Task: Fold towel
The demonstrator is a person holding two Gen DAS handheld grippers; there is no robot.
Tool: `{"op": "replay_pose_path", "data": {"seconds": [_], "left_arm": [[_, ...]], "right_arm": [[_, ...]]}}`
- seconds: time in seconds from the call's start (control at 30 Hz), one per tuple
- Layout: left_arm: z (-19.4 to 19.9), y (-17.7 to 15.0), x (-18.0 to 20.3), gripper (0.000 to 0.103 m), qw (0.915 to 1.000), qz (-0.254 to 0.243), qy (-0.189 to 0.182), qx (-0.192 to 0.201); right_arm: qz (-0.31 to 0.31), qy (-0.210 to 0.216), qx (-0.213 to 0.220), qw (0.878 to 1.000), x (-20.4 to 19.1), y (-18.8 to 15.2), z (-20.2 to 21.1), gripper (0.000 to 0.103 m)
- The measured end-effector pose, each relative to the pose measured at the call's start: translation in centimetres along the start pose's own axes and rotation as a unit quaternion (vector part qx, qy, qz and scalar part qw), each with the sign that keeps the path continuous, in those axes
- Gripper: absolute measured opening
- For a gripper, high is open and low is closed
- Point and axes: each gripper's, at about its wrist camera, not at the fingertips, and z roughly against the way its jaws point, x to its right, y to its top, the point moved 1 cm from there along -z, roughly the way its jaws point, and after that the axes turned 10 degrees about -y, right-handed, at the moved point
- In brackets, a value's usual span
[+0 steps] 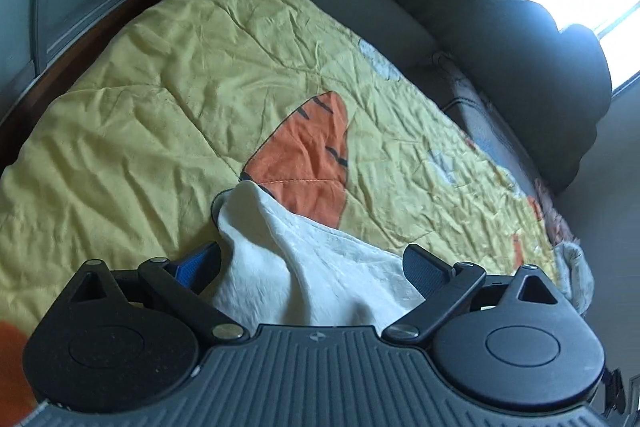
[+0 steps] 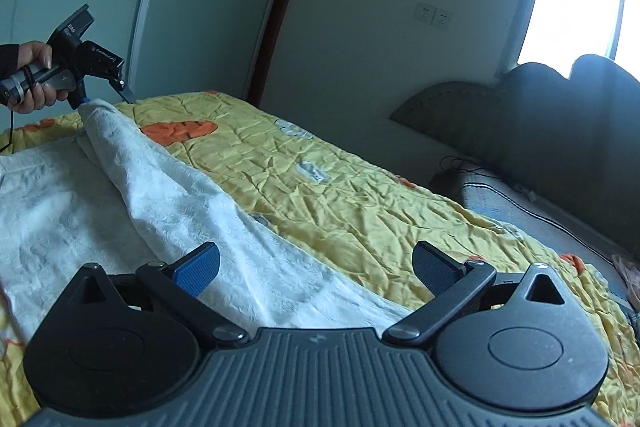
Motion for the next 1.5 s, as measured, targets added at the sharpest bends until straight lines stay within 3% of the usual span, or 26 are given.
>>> {"op": "replay_pose_path", "data": {"seconds": [0.17, 0.23, 0.27, 0.33, 0.47, 0.53, 0.67, 0.77, 0.83, 0.9, 0.97, 1.1, 1.13, 1.17, 1.27, 1.37, 1.5], "left_arm": [[-3.2, 1.3, -0.8, 0.085, 0.9984, -0.014, 0.015, -0.053], [-3.9, 1.6, -0.7, 0.059, 0.9977, -0.031, 0.03, -0.051], [-4.1, 1.8, -0.6, 0.053, 0.9972, -0.04, 0.036, -0.053], [-4.6, 2.0, -0.5, 0.024, 0.9958, -0.054, 0.052, -0.053], [-4.0, 1.3, 1.3, 0.012, 0.9879, -0.135, 0.07, -0.03], [-2.6, 0.8, 3.0, 0.009, 0.9805, -0.184, 0.069, 0.003], [2.6, -1.7, 7.3, 0.008, 0.9523, -0.288, -0.006, 0.1], [7.3, -4.7, 9.1, 0.009, 0.9239, -0.33, -0.096, 0.169], [9.5, -6.5, 9.5, 0.008, 0.9131, -0.336, -0.128, 0.193], [11.1, -8.0, 9.5, 0.008, 0.9079, -0.337, -0.147, 0.201], [11.9, -9.2, 9.3, 0.008, 0.9076, -0.334, -0.157, 0.201], [12.4, -10.1, 8.6, 0.009, 0.9097, -0.329, -0.155, 0.201], [12.4, -10.1, 8.4, 0.009, 0.9108, -0.327, -0.152, 0.201], [12.1, -10.1, 8.4, 0.008, 0.913, -0.321, -0.15, 0.202], [11.9, -10.1, 7.8, 0.008, 0.9218, -0.294, -0.144, 0.208], [11.4, -9.8, 6.6, 0.008, 0.9309, -0.261, -0.144, 0.211], [12.0, -10.3, 6.0, 0.008, 0.935, -0.238, -0.146, 0.218]], "right_arm": [[-0.012, 0.028, -0.017, 0.999, -0.2, 0.6, -3.3, 0.103], [-0.016, 0.036, -0.029, 0.999, -0.1, 0.7, -4.6, 0.103], [-0.016, 0.038, -0.033, 0.999, -0.2, 0.7, -5.0, 0.103], [-0.01, 0.04, -0.038, 0.998, -0.3, 0.7, -5.9, 0.103], [0.003, 0.054, -0.033, 0.998, -0.3, 0.9, -7.2, 0.103], [0.014, 0.08, -0.029, 0.996, -0.1, 1.3, -8.5, 0.103], [0.031, 0.173, -0.061, 0.982, 0.9, 2.3, -12.4, 0.103], [0.024, 0.239, -0.13, 0.962, 1.8, 2.8, -16.4, 0.103], [0.023, 0.261, -0.16, 0.952, 2.2, 2.7, -18.7, 0.103], [0.037, 0.265, -0.176, 0.947, 2.0, 2.5, -20.3, 0.103], [0.052, 0.273, -0.193, 0.941, 1.5, 2.0, -21.8, 0.101], [0.075, 0.287, -0.219, 0.93, 0.6, 1.4, -23.6, 0.073], [0.068, 0.297, -0.228, 0.925, 0.5, 1.3, -24.0, 0.064], [0.065, 0.3, -0.232, 0.923, 0.4, 1.3, -24.1, 0.046], [0.056, 0.3, -0.222, 0.926, 0.4, 1.8, -23.1, 0.011], [0.048, 0.293, -0.202, 0.933, 0.6, 2.4, -21.4, 0.006], [0.033, 0.283, -0.16, 0.945, 1.3, 3.6, -16.6, 0.005]]}}
